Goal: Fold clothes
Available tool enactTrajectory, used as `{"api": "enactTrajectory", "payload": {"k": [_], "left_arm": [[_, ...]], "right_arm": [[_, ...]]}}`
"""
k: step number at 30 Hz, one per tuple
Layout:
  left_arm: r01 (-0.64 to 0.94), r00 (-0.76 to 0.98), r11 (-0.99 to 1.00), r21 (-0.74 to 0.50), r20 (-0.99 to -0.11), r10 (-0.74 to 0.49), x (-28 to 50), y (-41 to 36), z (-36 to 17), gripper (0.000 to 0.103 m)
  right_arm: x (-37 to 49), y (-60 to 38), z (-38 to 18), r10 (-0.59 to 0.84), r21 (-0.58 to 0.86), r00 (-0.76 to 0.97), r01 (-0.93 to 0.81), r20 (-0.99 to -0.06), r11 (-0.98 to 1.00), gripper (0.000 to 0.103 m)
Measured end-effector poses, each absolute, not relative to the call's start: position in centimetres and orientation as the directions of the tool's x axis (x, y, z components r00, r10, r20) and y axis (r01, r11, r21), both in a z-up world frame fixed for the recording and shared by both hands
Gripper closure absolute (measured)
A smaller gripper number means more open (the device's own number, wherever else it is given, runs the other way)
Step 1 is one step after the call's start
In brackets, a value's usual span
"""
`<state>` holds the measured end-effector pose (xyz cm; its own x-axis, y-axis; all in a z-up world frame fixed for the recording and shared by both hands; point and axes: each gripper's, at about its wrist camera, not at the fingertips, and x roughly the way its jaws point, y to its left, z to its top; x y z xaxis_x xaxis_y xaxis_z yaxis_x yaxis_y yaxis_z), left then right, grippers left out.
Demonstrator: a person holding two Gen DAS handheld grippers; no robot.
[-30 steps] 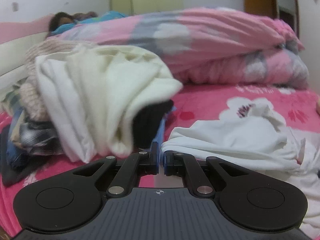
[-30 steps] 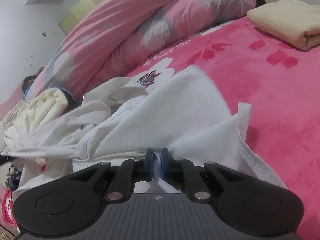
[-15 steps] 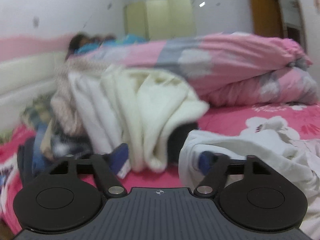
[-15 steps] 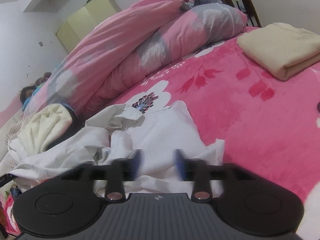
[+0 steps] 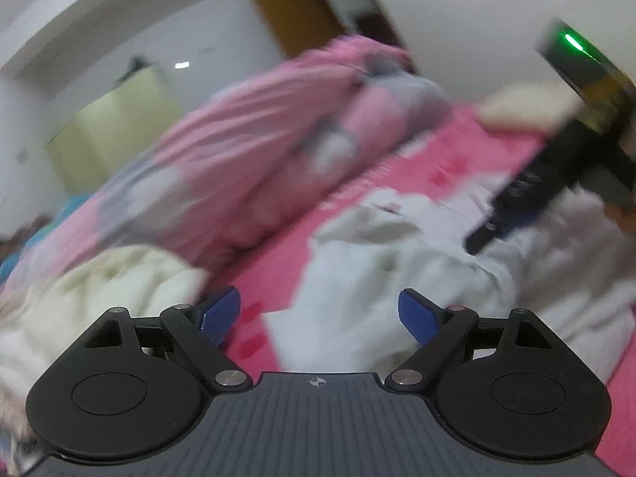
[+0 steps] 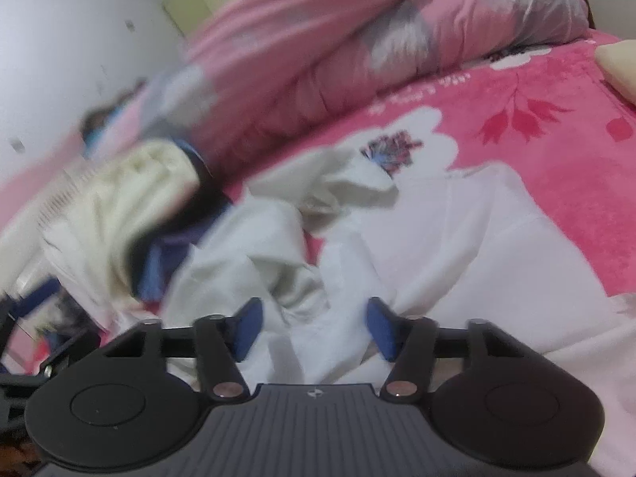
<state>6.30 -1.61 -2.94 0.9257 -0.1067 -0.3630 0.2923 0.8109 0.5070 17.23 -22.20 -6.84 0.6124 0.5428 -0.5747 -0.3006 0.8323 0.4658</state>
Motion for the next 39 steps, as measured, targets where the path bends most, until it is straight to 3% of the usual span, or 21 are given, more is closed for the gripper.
{"api": "enactTrajectory", "payload": {"k": [1,2,3,8,13,14,15,17,26,35,37,38,39], "left_arm": [[0.313,0.916,0.795,0.52,-0.388,-0.107,6.9,-2.2,-3.5,0.018],[0.322,0.909,0.785,0.529,-0.405,-0.1,7.5,-2.6,-3.9,0.021],[0.332,0.901,0.776,0.537,-0.423,-0.093,8.0,-3.0,-4.3,0.022],[0.319,0.892,0.802,0.504,-0.446,-0.074,8.7,-2.3,-4.1,0.023],[0.258,0.886,0.881,0.396,-0.46,-0.052,5.7,0.9,-2.7,0.019],[0.246,0.883,0.893,0.377,-0.467,-0.046,5.0,1.3,-2.7,0.019],[0.235,0.879,0.904,0.358,-0.475,-0.041,4.3,1.8,-2.7,0.019],[0.218,0.868,0.928,0.303,-0.495,-0.042,3.5,2.9,-2.8,0.019],[0.185,0.835,0.975,0.123,-0.543,-0.09,2.3,5.9,-4.5,0.02],[0.169,0.822,0.986,-0.013,-0.55,-0.148,2.1,8.4,-5.9,0.02],[0.168,0.821,0.985,-0.026,-0.55,-0.155,2.1,8.5,-6.0,0.02],[0.167,0.822,0.986,-0.025,-0.549,-0.154,2.0,8.5,-6.0,0.02],[0.167,0.823,0.986,-0.025,-0.548,-0.153,2.0,8.5,-6.0,0.02]], "right_arm": [[17.3,-22.1,-7.2,0.534,0.457,0.608,-0.296,-0.587,0.839,0.075],[17.3,-22.1,-7.5,0.528,0.452,0.607,-0.291,-0.594,0.843,0.093],[17.0,-22.3,-7.6,0.525,0.453,0.613,-0.286,-0.59,0.844,0.098],[14.7,-24.9,-6.6,0.474,0.442,0.687,-0.242,-0.551,0.864,0.101],[13.1,-26.0,-5.0,0.477,0.417,0.717,-0.28,-0.508,0.865,0.093],[13.2,-24.7,-4.6,0.501,0.399,0.704,-0.325,-0.503,0.857,0.083],[13.3,-23.3,-4.3,0.525,0.38,0.69,-0.37,-0.498,0.848,0.064],[13.5,-20.6,-3.6,0.57,0.341,0.659,-0.456,-0.491,0.822,0.05],[14.6,-8.3,-0.8,0.725,0.153,0.479,-0.773,-0.496,0.615,0.042],[17.8,-0.4,-5.1,0.62,0.075,0.36,-0.824,-0.697,0.562,0.041],[18.1,-0.9,-5.0,0.635,0.107,0.364,-0.809,-0.681,0.579,0.05],[18.2,-1.6,-4.6,0.652,0.133,0.373,-0.796,-0.66,0.59,0.081],[18.3,-2.2,-4.2,0.668,0.159,0.382,-0.783,-0.639,0.601,0.102]]}}
